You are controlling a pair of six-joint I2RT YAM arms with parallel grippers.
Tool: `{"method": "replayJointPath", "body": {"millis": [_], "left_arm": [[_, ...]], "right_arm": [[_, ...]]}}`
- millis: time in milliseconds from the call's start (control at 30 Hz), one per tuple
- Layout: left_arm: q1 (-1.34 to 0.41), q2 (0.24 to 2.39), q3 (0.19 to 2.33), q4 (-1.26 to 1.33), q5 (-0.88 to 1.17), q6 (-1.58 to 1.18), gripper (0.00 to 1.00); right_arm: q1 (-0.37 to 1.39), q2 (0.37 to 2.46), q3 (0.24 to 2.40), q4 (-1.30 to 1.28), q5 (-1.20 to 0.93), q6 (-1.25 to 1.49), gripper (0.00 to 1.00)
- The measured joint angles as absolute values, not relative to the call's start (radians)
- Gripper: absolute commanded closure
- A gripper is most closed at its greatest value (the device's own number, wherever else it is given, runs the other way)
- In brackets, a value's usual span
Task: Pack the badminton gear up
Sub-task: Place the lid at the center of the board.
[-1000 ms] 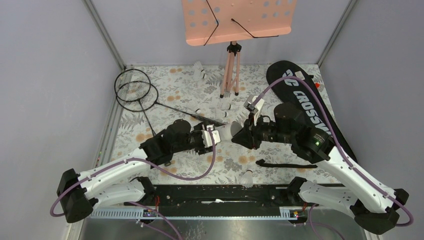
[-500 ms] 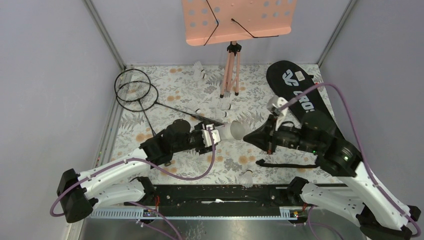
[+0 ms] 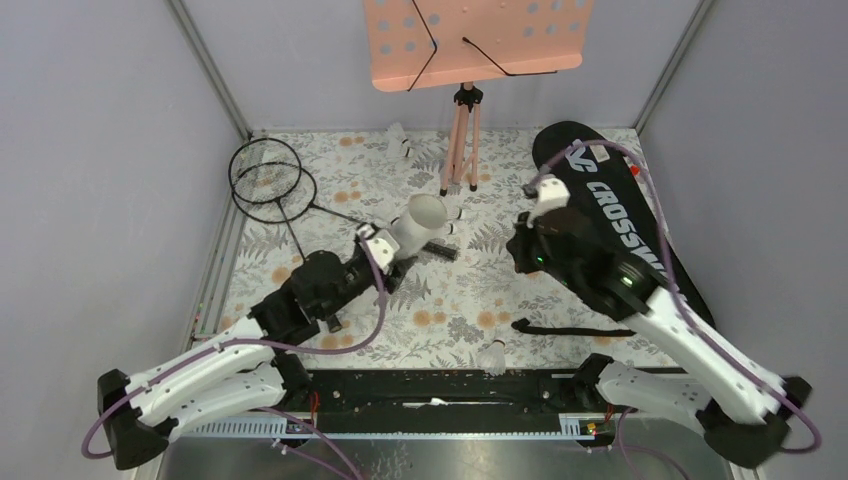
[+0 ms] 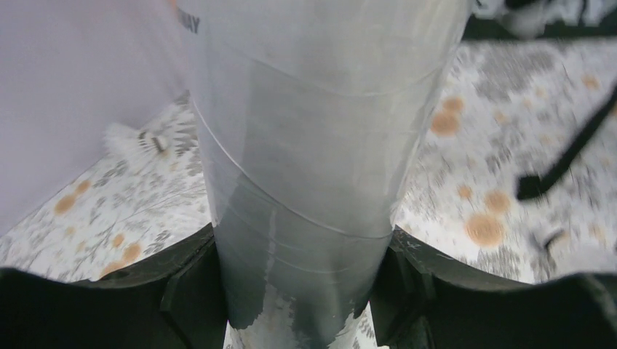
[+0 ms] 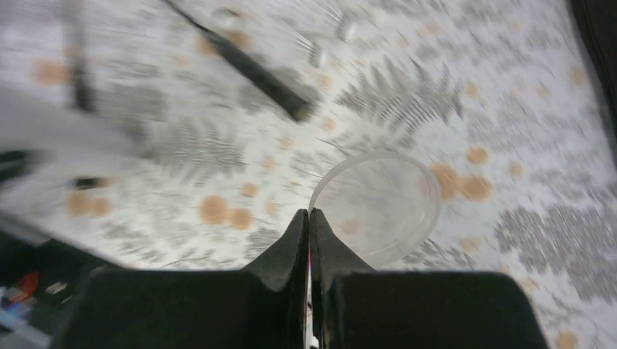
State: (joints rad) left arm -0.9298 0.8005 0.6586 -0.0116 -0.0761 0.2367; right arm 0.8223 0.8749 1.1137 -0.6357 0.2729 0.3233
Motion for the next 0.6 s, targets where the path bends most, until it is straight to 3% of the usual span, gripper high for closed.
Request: {"method": "replayJointPath", "body": {"millis": [167, 367, 433, 533, 600], "left_arm": [[-0.928, 0.692, 0.618, 0.043, -0.254, 0.113, 0.45], [-0.928, 0.669, 0.564, 0.042, -0.319, 0.036, 0.44], [-0.928, 0.676, 0.562, 0.043, -0.332, 0.019, 0.44], [-0.928, 0.677, 0.562, 0.046, -0.345, 0.005, 0.44], [-0.928, 0.682, 0.562, 0.049, -0.349, 0.001, 0.44]], "right_arm": [[0.682, 1.177, 1.043, -0.63, 0.296, 0.397, 0.99], [0.581, 1.394, 0.956, -0.586, 0.325, 0.455, 0.95], [0.566, 1.458, 0.956, -0.55, 0.331, 0.466, 0.87], [0.556, 1.529, 0.956, -0.512, 0.336, 0.475, 0.49], [0.555, 1.556, 0.956, -0.506, 0.339, 0.474, 0.38]]}}
